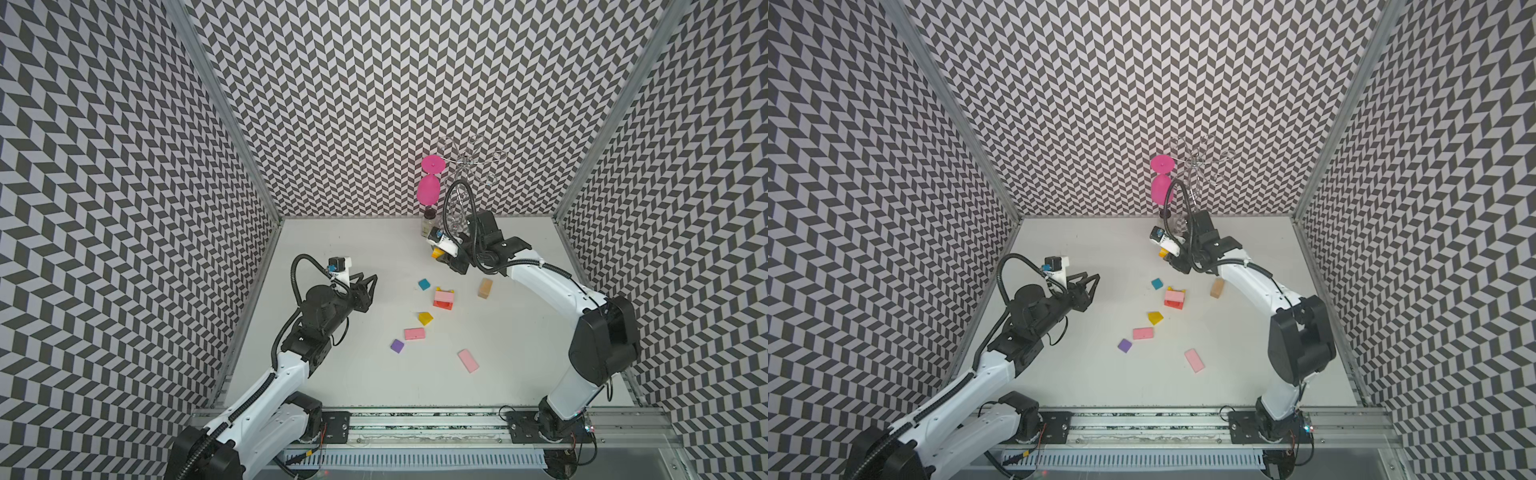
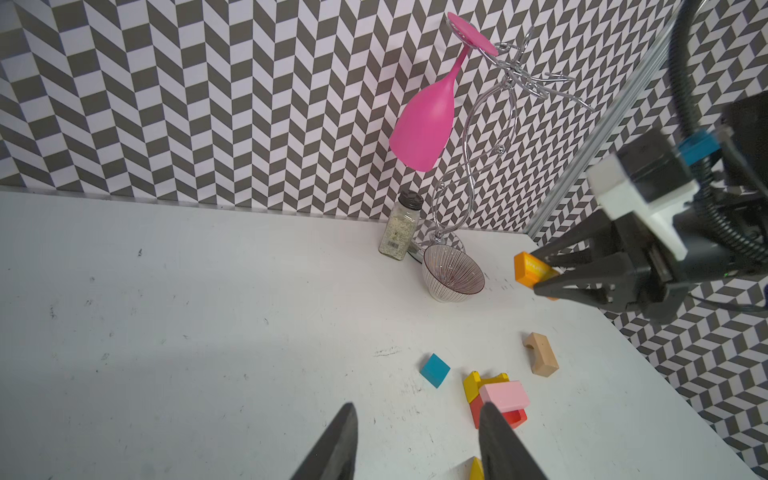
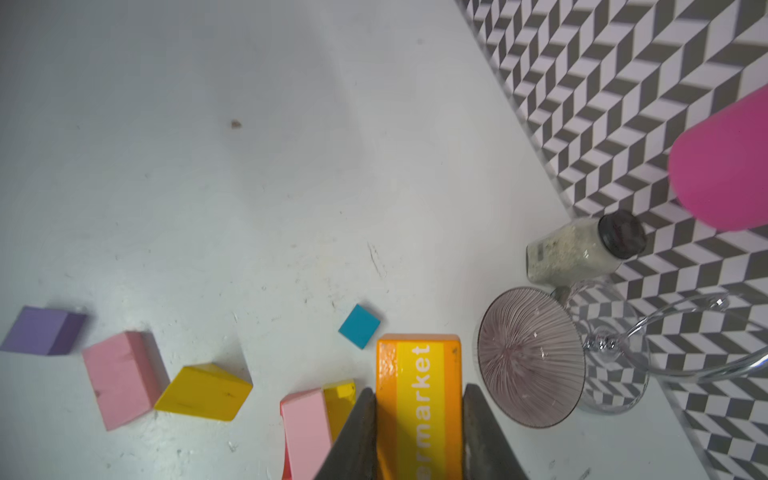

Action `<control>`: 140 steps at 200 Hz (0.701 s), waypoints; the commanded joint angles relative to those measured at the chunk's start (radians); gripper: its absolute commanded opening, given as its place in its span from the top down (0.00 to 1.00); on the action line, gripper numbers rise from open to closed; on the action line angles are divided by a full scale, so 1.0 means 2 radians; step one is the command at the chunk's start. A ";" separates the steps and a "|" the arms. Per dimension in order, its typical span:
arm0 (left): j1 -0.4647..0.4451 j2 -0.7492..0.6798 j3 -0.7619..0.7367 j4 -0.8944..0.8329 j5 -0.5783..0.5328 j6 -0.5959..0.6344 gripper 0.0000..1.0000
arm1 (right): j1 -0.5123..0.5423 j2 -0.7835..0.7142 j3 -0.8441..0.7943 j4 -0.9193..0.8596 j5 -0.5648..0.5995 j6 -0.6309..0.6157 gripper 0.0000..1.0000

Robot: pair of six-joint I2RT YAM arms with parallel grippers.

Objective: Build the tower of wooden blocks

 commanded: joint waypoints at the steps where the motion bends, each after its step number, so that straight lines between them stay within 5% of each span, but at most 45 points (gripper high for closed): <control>1: 0.001 -0.002 0.005 0.014 -0.001 -0.003 0.52 | 0.004 0.041 -0.005 -0.028 0.040 -0.033 1.00; 140: 0.001 0.004 0.006 0.020 0.008 -0.001 0.52 | -0.013 0.068 -0.045 0.010 -0.008 -0.042 1.00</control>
